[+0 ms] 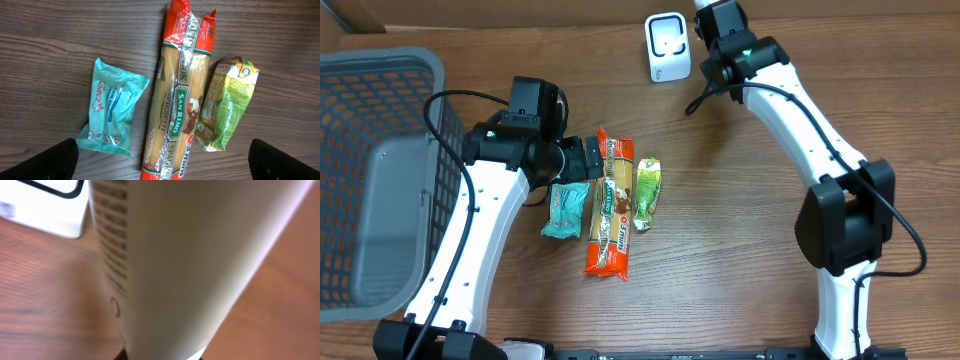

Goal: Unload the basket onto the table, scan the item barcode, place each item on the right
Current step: 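Hold the white tube up to the white scanner with the right gripper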

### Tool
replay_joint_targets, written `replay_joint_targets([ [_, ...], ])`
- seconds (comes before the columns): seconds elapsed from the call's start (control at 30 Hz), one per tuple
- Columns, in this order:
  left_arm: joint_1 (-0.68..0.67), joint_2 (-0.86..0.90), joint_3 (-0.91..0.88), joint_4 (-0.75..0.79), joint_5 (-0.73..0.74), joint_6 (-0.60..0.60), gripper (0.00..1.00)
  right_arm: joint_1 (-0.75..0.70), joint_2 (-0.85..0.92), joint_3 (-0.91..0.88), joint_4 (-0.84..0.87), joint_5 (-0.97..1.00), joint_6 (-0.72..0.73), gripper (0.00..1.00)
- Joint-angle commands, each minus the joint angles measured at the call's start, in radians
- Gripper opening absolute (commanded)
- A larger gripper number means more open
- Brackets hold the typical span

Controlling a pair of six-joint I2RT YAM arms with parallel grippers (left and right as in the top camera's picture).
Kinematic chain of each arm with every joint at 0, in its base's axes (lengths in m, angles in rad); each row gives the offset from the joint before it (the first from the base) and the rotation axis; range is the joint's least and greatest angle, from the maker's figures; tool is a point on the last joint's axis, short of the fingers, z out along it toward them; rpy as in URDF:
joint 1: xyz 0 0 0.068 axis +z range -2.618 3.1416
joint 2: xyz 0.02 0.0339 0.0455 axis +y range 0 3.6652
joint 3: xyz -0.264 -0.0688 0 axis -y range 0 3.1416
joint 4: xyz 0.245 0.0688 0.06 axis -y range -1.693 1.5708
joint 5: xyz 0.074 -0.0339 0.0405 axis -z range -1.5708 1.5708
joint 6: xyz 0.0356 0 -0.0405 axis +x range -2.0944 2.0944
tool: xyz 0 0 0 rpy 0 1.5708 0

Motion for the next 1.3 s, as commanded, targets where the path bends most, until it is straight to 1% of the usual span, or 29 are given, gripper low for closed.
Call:
replay_joint_targets([
  [0.0, 0.008, 0.007, 0.005, 0.001, 0.010, 0.008, 1.00, 0.007, 0.007, 0.029, 0.096, 0.091, -0.253, 0.04],
  [0.13, 0.008, 0.007, 0.005, 0.001, 0.010, 0.008, 1.00, 0.024, 0.055, 0.029, 0.205, 0.092, -0.394, 0.04],
  [0.23, 0.008, 0.007, 0.005, 0.001, 0.010, 0.008, 1.00, 0.033, 0.105, 0.029, 0.284, 0.112, -0.453, 0.04],
  [0.3, 0.008, 0.007, 0.005, 0.001, 0.010, 0.008, 1.00, 0.044, 0.154, 0.029, 0.364, 0.186, -0.483, 0.04],
  [0.37, 0.008, 0.007, 0.005, 0.001, 0.010, 0.008, 1.00, 0.051, 0.182, 0.029, 0.411, 0.236, -0.517, 0.04],
  [0.47, 0.008, 0.007, 0.005, 0.001, 0.010, 0.008, 0.99, 0.058, 0.201, 0.029, 0.446, 0.256, -0.558, 0.04],
  [0.63, 0.008, 0.007, 0.005, 0.001, 0.010, 0.008, 0.99, 0.059, 0.206, 0.029, 0.475, 0.262, -0.567, 0.04],
  [1.27, 0.008, 0.007, 0.005, 0.001, 0.010, 0.008, 1.00, 0.060, 0.204, 0.029, 0.455, 0.289, -0.566, 0.04],
])
